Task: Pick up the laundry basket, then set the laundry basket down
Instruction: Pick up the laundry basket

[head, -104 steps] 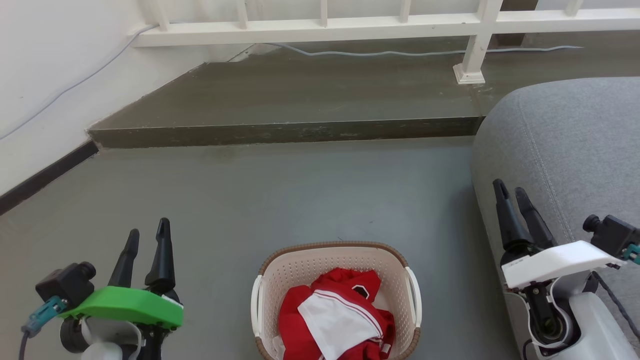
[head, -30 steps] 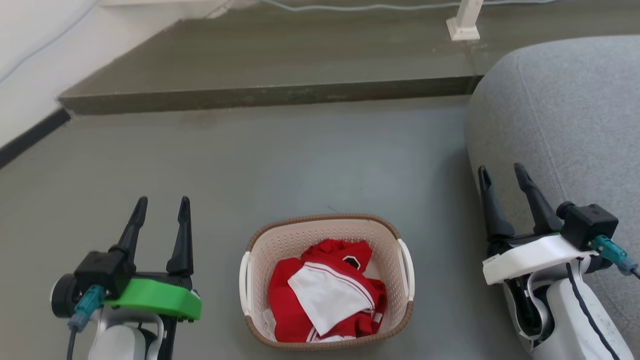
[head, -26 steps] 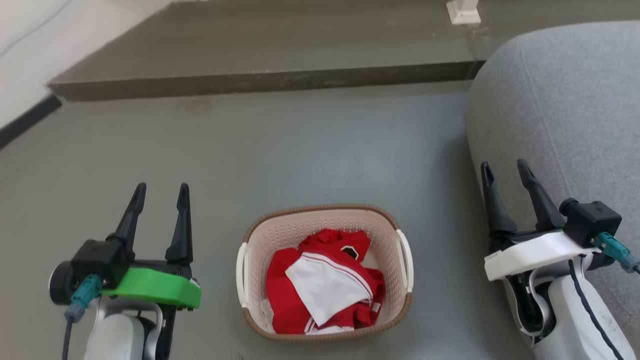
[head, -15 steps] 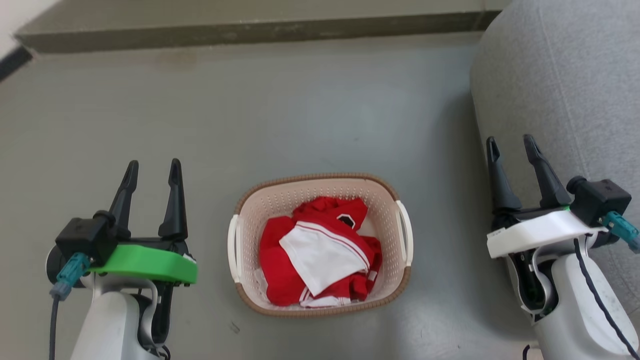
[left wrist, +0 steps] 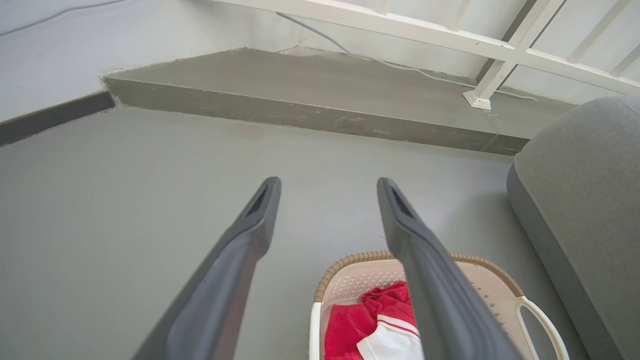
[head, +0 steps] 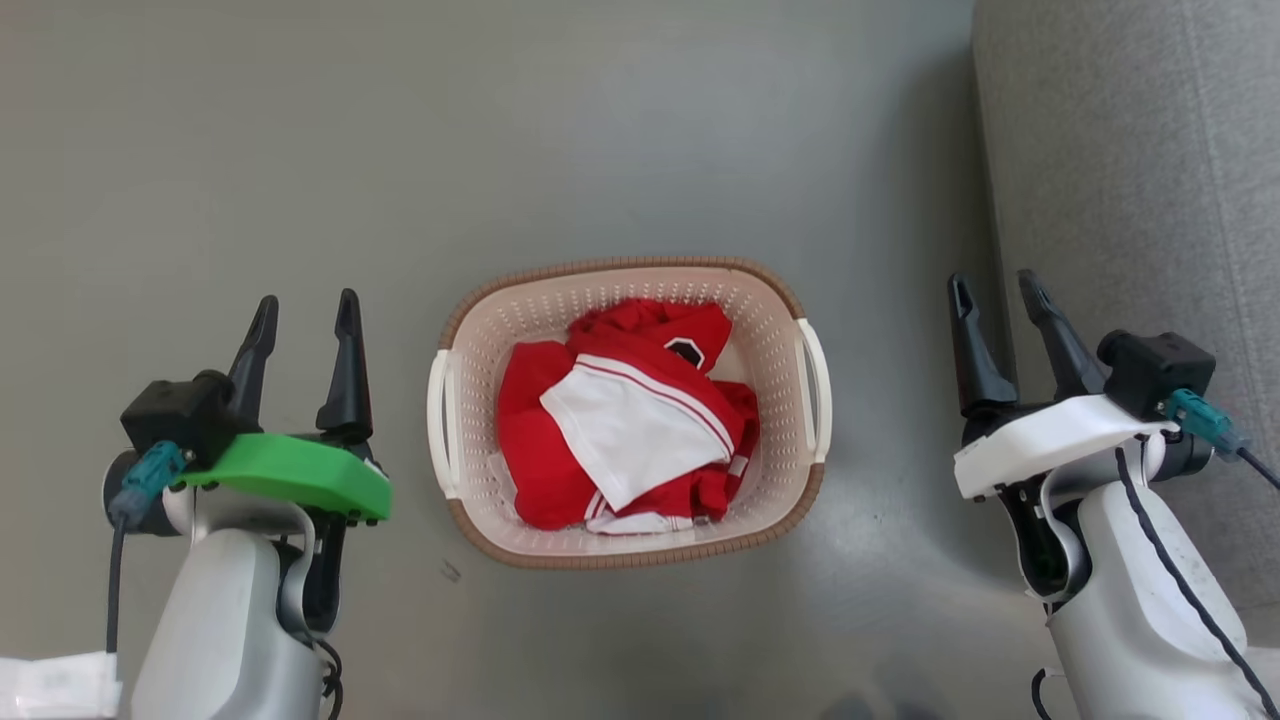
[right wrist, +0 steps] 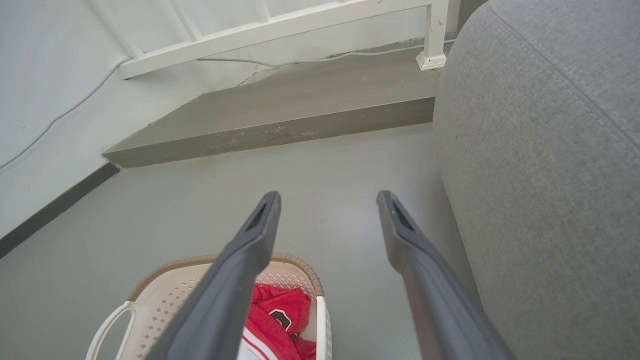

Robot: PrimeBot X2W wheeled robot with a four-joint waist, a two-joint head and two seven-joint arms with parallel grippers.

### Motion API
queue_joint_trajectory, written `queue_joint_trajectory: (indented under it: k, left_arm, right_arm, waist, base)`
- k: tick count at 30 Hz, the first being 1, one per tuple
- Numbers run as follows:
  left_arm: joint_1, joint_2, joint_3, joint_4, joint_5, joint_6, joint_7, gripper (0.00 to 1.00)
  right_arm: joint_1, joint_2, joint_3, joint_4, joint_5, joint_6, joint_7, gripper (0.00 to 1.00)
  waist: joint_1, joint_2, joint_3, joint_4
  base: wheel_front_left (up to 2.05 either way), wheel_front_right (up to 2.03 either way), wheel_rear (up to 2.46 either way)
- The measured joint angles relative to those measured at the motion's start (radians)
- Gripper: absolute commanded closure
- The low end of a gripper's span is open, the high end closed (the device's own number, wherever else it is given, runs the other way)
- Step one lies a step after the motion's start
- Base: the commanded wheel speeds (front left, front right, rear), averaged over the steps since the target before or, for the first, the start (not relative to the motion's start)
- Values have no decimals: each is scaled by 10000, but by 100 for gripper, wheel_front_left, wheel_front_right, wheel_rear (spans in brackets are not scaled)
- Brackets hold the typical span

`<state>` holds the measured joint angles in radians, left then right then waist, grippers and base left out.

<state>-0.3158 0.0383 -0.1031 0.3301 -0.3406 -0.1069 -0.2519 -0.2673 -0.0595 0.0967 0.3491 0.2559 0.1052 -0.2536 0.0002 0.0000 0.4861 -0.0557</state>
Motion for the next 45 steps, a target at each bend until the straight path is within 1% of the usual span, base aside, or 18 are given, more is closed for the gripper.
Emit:
queue_joint_trajectory:
  k: [5, 10, 14, 20, 23, 26, 33, 41, 45]
  left_arm:
    - [-531, -15, -265, 1001, -688, -29, 0, 0]
    - [-1325, -61, -642, 2071, -744, -119, 50, 0]
    - [-1756, -67, -869, 2773, -832, -128, 247, 0]
    - [-2441, -100, -1267, 3649, -1127, -138, 585, 0]
    - [-2741, -111, -1394, 4069, -1225, -159, 779, 0]
    - [-3012, -123, -1620, 4435, -1313, -161, 949, 0]
    - [-3618, -134, -2151, 5104, -1661, -174, 1283, 0]
    - [-4309, -142, -2759, 5542, -2004, -174, 1609, 0]
    - [-4580, -146, -3135, 5720, -2134, -174, 1831, 0]
  right_arm:
    - [-355, 4, 90, 853, 4, 4, 0, 0]
    - [-956, 13, 393, 1808, 4, 88, -2, 0]
    - [-1396, 8, 514, 2385, 4, 90, -2, 0]
    - [-1750, 6, 872, 3427, 23, 98, -8, 0]
    - [-2107, 2, 1181, 3898, 77, 173, -8, 0]
    - [-2438, 15, 1496, 4343, 77, 180, -8, 0]
    - [-3234, -8, 1810, 5089, 109, 182, -8, 0]
    - [-4098, -21, 2662, 5682, 709, 182, 351, 0]
    - [-4511, -23, 2801, 5956, 1122, 182, 533, 0]
  waist:
    - [0, 0, 603, -8]
    - [0, 0, 1268, 30]
    - [0, 0, 1685, 64]
    - [0, 0, 2262, 136]
    - [0, 0, 2532, 173]
    - [-1, 0, 2791, 201]
    - [0, 0, 3356, 271]
    - [-1, 0, 3981, 366]
    - [-1, 0, 4281, 423]
  base:
    - [0, 0, 0]
    - [0, 0, 0]
    - [0, 0, 0]
    - [0, 0, 0]
    - [0, 0, 0]
    - [0, 0, 0]
    - [0, 0, 0]
    - [0, 0, 0]
    - [0, 0, 0]
